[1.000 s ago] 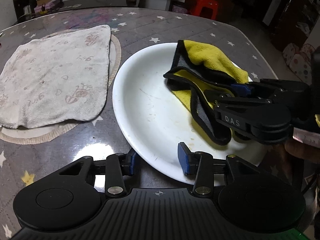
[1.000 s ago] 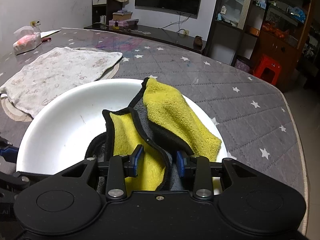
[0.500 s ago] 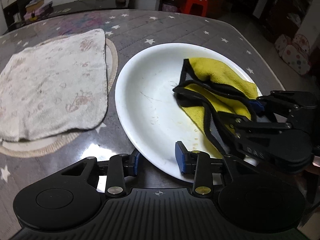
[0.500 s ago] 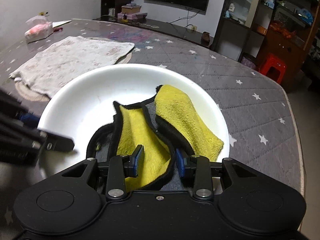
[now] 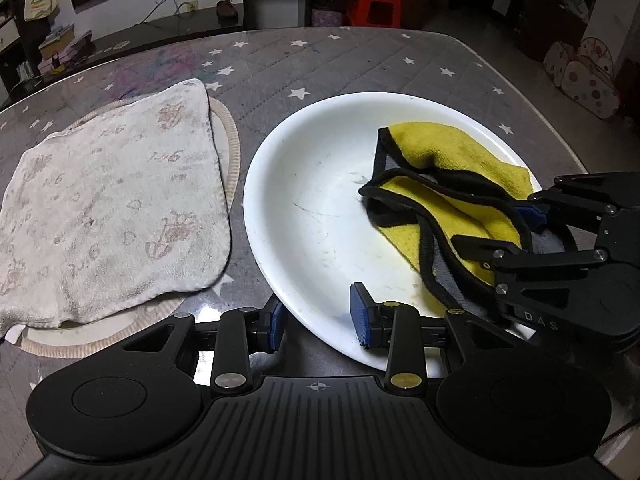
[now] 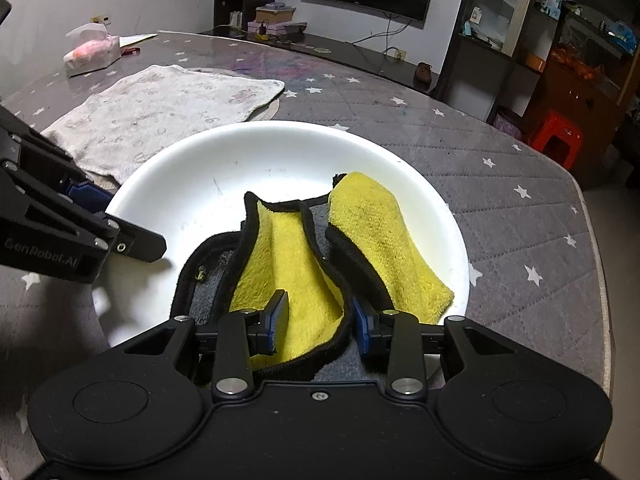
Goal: Clean bowl
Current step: 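Wipe the cloth along the bowl wall toward the rim with the right tool, then rub the cloth across the bowl interior once more with the right tool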
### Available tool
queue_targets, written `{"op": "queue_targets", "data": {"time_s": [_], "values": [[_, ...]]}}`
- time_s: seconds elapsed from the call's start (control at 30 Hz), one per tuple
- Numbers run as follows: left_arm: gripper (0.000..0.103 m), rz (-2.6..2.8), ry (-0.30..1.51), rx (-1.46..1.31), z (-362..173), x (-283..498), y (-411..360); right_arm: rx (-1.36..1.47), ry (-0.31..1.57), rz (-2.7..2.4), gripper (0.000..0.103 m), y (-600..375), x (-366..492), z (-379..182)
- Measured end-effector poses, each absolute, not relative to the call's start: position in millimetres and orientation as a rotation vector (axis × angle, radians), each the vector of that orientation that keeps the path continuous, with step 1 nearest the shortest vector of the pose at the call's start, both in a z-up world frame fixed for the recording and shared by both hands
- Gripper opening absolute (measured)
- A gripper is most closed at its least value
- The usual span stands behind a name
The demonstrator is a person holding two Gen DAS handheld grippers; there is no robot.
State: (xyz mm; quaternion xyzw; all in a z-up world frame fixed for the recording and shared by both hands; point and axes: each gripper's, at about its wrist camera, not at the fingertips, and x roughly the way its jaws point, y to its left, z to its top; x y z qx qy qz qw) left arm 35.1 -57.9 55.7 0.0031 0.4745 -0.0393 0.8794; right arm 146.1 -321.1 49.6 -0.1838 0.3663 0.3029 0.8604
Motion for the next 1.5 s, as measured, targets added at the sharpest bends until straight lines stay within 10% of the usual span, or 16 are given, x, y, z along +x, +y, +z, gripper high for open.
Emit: {"op": "queue_targets", "data": {"time_s": [0.9,1.5], "values": [[0.035,-0.084,0.988,0.057,55,50,-53,-0.312,0.729,0.611,0.037,-301,170,47],[0.072,-0.102,0.986,0.008,50,40,-43,-0.305,0.68,0.637,0.037,-303,167,46]]}}
